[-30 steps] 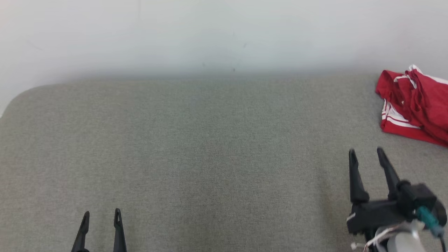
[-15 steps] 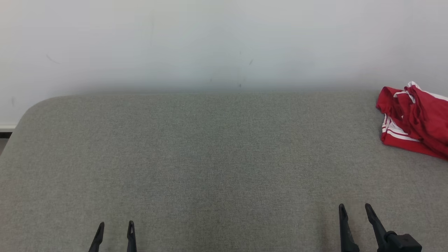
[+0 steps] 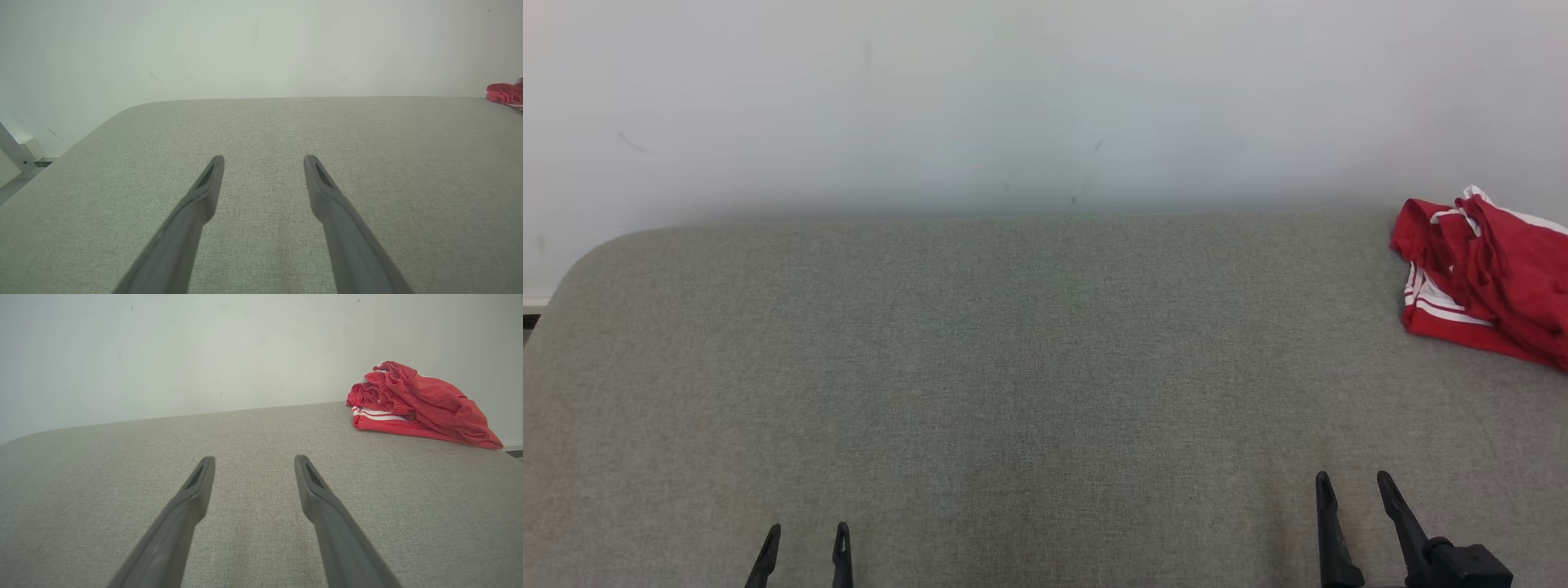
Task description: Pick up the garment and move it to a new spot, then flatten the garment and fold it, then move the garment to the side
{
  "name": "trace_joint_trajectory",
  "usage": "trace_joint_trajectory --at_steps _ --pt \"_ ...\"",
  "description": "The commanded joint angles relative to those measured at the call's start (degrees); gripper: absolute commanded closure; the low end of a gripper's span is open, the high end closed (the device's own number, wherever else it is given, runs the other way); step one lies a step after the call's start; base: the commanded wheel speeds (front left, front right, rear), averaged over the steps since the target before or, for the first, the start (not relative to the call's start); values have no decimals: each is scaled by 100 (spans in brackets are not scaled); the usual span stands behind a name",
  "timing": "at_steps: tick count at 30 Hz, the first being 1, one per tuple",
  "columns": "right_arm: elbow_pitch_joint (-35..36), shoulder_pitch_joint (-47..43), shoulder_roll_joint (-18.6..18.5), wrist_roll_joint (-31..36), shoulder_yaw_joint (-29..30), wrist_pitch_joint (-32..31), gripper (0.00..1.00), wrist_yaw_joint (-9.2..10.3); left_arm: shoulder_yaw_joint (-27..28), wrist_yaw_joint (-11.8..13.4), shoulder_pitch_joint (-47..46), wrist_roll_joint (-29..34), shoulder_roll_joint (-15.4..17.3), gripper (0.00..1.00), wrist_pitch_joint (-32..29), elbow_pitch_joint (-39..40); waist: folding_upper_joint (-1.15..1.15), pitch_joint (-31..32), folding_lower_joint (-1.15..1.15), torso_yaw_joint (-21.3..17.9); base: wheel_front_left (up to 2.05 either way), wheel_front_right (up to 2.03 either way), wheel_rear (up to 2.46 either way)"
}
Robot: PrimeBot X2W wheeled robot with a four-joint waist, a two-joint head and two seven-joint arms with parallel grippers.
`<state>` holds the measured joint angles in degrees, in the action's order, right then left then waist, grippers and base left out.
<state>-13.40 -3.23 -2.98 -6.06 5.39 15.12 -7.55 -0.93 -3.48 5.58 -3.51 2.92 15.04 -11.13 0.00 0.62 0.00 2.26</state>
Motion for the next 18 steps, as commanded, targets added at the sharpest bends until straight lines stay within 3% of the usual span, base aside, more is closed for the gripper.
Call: trace_joint_trajectory --at_steps 1,13,14,18 --pt "41 3 18 27 -7 -2 0 17 10 34 13 -12 -7 0 18 -16 0 -2 0 -19 0 0 0" --pt "132 -51 19 78 -2 -2 0 17 134 237 -111 -4 -7 0 18 80 0 1 0 -69 0 0 0" --pt "111 -16 2 23 -6 0 100 -1 123 217 -67 0 0 100 0 59 0 1 1 -70 0 0 0" --pt "-98 -57 9 -24 -1 -22 100 -1 126 194 -9 -35 -9 100 -41 -139 0 0 1 -73 0 0 0"
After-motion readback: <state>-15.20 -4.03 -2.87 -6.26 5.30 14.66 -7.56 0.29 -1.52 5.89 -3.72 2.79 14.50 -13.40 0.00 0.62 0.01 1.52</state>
